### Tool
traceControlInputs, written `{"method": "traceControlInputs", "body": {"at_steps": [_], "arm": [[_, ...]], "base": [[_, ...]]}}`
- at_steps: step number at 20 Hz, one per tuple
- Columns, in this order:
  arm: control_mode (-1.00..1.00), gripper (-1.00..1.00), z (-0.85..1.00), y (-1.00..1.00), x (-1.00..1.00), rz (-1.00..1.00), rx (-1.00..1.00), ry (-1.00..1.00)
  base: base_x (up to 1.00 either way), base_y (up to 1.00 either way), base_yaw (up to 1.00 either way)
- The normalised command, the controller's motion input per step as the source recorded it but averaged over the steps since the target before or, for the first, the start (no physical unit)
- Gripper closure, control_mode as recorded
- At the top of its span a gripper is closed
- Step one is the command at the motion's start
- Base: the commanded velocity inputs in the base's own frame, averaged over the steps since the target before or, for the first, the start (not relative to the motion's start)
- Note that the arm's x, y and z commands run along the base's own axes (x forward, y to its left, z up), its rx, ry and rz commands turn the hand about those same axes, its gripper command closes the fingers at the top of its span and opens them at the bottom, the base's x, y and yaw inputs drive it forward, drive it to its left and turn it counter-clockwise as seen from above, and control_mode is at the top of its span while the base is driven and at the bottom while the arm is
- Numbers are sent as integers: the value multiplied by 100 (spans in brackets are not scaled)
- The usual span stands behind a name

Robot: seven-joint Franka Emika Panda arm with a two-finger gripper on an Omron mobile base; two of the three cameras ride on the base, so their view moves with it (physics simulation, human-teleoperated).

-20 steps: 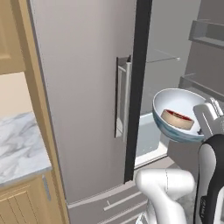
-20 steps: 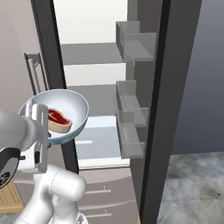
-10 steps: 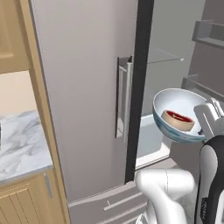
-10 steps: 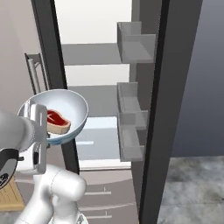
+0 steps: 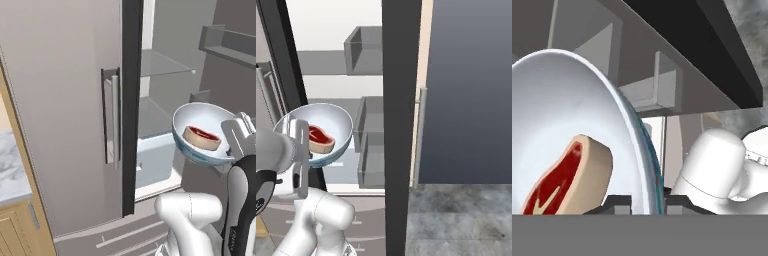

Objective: Place one of the steaks on the plate and the other in the bowl. Then place the bowl in the fridge.

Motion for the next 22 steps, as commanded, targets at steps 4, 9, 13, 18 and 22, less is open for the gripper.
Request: {"method": "traceControlInputs", "body": {"at_steps": [4,9,13,18,22], "arm": [[100,100,0,0,0,0,0,0],[100,100,0,0,0,0,0,0],[100,100,0,0,0,0,0,0],[100,100,0,0,0,0,0,0],[-100,100,27,9,-1,3,-10,-10]], "base": [[59,23,-11],[78,7,-4],[11,20,0],[0,41,2],[-1,18,2]]}}
